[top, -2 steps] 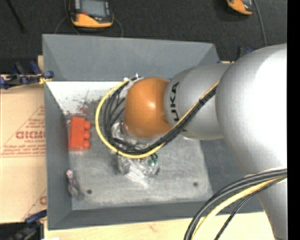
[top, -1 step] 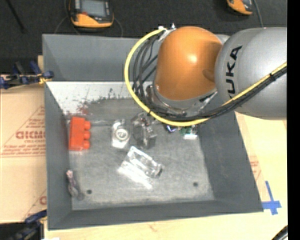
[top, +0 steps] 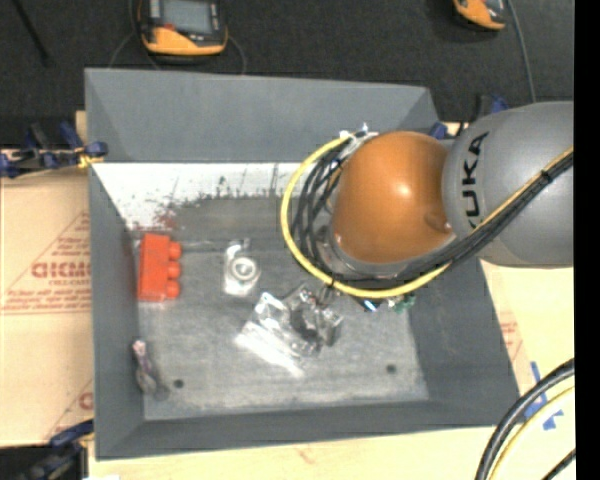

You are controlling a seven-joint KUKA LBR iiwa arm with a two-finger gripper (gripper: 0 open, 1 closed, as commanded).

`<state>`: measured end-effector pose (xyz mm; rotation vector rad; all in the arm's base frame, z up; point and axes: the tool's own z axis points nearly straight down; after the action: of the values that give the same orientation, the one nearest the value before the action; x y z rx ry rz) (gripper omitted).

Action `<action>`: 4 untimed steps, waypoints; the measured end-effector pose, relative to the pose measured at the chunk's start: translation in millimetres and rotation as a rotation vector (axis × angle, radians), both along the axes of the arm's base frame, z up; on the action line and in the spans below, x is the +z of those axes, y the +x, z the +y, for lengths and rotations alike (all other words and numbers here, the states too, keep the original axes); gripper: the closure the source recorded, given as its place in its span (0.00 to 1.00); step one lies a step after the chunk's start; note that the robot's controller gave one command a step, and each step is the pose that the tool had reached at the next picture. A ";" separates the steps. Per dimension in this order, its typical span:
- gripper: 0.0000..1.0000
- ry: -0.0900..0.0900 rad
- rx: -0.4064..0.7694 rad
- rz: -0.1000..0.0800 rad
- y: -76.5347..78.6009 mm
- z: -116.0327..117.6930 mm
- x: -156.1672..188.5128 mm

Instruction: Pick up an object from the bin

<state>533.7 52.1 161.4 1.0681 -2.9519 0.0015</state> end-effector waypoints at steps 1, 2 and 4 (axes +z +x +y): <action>0.00 0.002 -0.001 -0.004 1.1 1.5 1.7; 0.00 0.005 0.081 -0.020 -21.8 8.2 -75.0; 0.00 0.003 0.230 -0.018 79.5 8.1 -81.3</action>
Offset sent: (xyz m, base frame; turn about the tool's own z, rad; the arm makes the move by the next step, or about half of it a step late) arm 0.0000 0.0000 0.0000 0.0000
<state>613.2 60.2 80.1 1.4082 -2.8256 0.0076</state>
